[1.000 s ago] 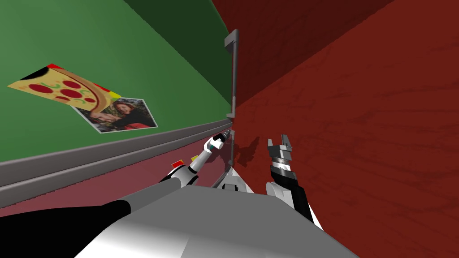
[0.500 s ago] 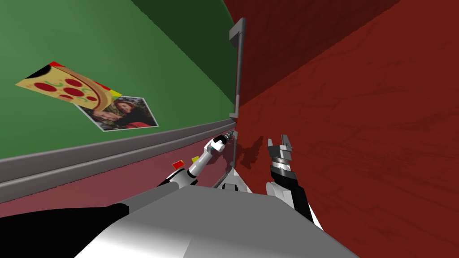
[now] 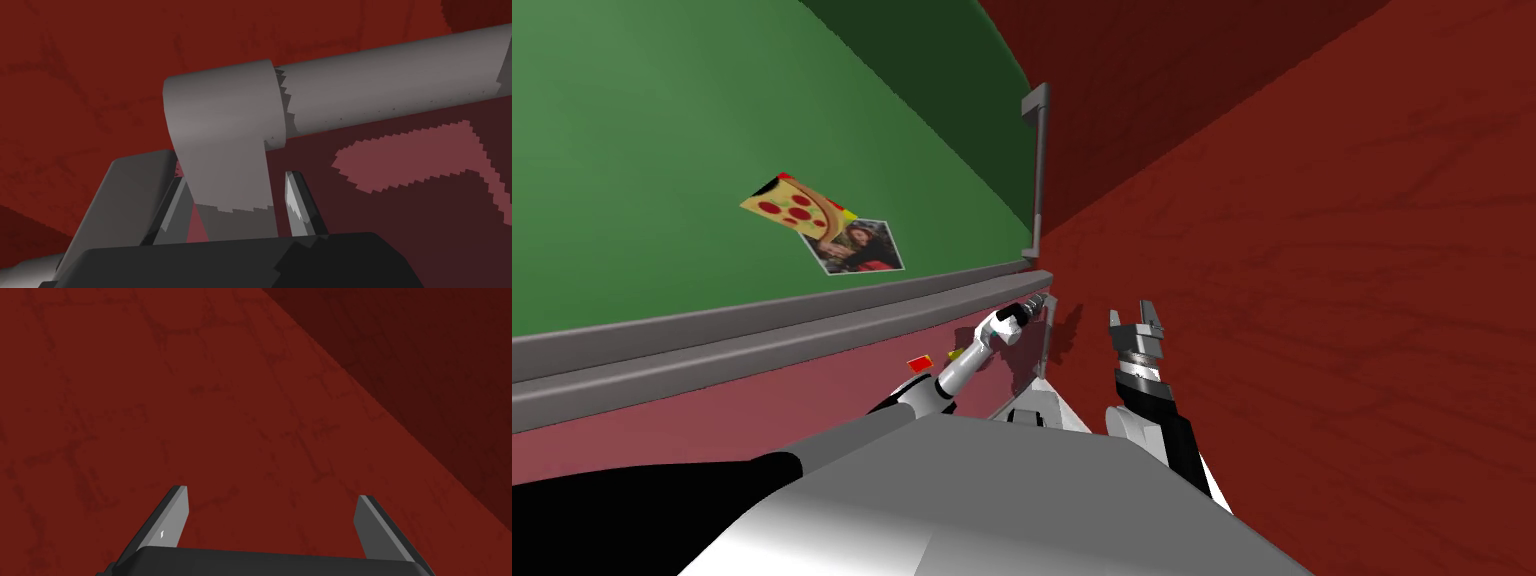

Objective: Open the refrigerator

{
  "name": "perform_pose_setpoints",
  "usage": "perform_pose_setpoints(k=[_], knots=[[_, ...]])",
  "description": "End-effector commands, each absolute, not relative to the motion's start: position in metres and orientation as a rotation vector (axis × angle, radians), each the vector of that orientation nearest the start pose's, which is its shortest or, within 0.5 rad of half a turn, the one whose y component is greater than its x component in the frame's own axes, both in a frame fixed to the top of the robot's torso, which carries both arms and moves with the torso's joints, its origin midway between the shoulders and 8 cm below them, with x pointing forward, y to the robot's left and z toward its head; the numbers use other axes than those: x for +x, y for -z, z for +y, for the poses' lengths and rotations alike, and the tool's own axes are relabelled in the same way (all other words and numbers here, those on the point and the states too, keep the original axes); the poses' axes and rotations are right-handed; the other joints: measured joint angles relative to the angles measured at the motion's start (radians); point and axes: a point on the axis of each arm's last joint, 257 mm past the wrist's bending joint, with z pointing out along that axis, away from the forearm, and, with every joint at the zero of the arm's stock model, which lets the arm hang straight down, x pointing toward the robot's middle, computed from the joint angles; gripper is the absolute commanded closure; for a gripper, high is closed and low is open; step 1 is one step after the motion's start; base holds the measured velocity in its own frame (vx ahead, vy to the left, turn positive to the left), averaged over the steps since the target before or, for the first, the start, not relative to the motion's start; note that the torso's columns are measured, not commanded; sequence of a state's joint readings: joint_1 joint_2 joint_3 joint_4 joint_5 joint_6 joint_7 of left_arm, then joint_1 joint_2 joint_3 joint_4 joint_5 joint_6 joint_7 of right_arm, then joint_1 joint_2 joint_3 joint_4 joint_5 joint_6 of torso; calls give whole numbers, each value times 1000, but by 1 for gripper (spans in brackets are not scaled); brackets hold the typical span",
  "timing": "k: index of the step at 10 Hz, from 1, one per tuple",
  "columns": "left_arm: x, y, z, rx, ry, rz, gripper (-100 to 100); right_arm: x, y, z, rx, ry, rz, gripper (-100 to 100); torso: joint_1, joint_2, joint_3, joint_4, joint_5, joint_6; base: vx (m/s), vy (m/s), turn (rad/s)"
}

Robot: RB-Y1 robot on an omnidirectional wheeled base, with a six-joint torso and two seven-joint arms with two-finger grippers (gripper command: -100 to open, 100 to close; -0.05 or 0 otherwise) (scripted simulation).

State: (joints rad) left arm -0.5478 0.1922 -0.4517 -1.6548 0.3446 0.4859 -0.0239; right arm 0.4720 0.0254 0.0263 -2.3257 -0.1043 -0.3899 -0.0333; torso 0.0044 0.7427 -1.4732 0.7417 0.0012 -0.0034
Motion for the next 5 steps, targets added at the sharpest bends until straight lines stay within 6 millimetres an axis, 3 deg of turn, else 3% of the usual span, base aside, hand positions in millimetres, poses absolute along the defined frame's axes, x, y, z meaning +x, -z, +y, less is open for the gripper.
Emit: perform_pose_setpoints(k=[1,4,5], knots=[[541,71,-103,-647,1612,1787,100,354,-33,-281,786,-1432,546,0,-2,-1,0,-1,0,2,-247,-14,-45],[509,68,-143,-566,1677,1845,100,354,-32,-282,786,-1432,546,0,-9,-2,-1,1,-2,7,-247,-10,-63],[521,79,-128,-599,1644,1844,100,354,-32,-281,786,-1432,546,0,-14,-3,-2,0,-3,10,-120,-11,-14]])
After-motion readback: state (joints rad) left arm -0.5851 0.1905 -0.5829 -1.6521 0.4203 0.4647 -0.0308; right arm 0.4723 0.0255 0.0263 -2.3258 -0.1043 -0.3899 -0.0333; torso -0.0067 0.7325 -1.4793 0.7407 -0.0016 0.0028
